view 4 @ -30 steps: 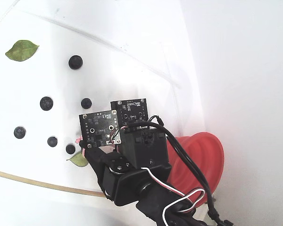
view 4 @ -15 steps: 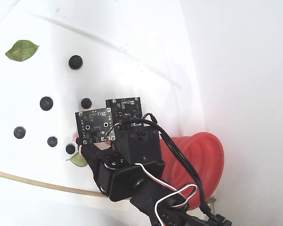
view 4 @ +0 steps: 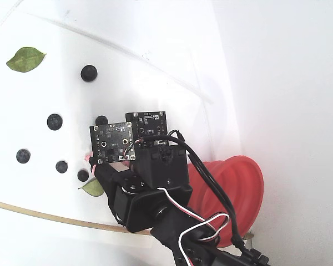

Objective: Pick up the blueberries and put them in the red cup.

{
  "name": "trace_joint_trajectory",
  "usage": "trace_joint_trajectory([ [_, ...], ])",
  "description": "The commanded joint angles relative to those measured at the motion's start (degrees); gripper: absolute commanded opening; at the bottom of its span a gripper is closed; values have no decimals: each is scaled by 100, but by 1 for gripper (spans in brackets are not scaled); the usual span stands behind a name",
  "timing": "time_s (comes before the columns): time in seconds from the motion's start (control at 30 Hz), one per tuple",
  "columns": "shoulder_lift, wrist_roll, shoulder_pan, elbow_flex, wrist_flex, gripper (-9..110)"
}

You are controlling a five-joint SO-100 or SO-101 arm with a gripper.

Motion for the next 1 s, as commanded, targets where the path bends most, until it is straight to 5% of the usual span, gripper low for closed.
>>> trace_joint_trajectory([
  [0.0,18,9,-79,-185,-88,18],
  [0.97,-308,26,-123,-281,-396,13],
])
